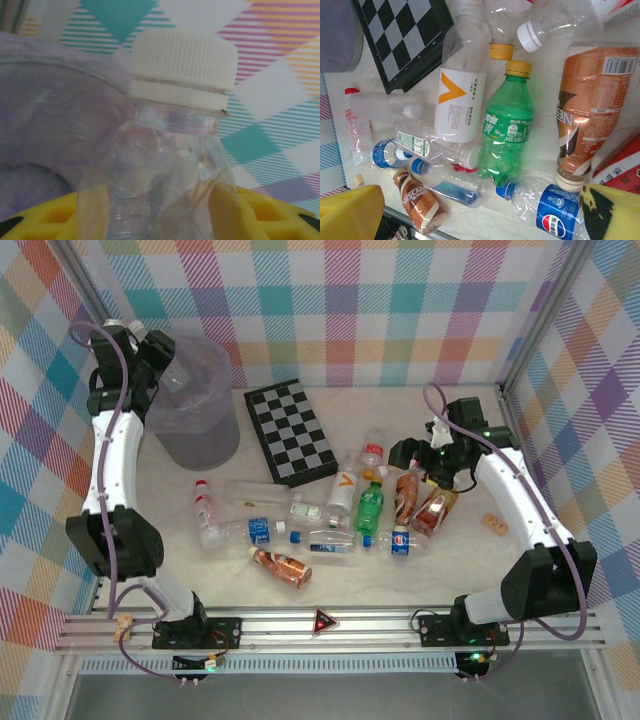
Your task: Put the plastic bottles in the bin
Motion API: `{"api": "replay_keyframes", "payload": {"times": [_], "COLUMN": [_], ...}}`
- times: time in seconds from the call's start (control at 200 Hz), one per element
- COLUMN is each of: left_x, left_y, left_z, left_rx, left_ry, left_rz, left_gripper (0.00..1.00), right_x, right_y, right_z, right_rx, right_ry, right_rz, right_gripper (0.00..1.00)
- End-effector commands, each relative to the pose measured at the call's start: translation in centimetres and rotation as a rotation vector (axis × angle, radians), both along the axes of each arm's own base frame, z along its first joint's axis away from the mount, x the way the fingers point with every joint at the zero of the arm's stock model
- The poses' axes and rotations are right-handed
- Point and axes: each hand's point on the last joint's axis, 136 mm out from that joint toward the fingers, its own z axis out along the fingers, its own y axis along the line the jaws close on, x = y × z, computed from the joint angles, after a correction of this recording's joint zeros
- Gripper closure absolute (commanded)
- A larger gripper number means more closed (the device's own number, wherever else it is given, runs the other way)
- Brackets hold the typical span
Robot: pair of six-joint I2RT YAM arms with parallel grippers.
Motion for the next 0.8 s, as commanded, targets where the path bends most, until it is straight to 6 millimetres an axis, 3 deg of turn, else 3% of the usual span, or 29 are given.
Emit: {"api": "replay_keyframes", "payload": {"times": [0.0,0.155,0.475,0.795], "left_x": [0.5,0.9,0.6,0.6], "left_y": [1.6,1.7,-1.7,-2.7], "left_z": [-1.5,-6.9,-15.9,-21.7], "left_rx": [0.158,0.303,0.481,0.475], "left_ry": [0.133,0.369,0.641,0.758], "left_rz": [-0.01,-0.087,-0.296,-0.364], "left_gripper": [0.65,0.66,0.66,0.57], "right_x": [-1.5,-1.9,-2.0,-2.4], "right_y": [-1.1,-2.5,-3.8,-6.4], "right_z": [0.4,1.0,0.1,0.5], "right_rx": [-0.044,-0.079,-0.116,-0.123], "right_ry": [0.0,-0.029,-0.021,-0.062], "right_rz": [-0.019,-0.056,-0.099,-0.191], "right_gripper": [0.01,0.01,0.01,0.01]}}
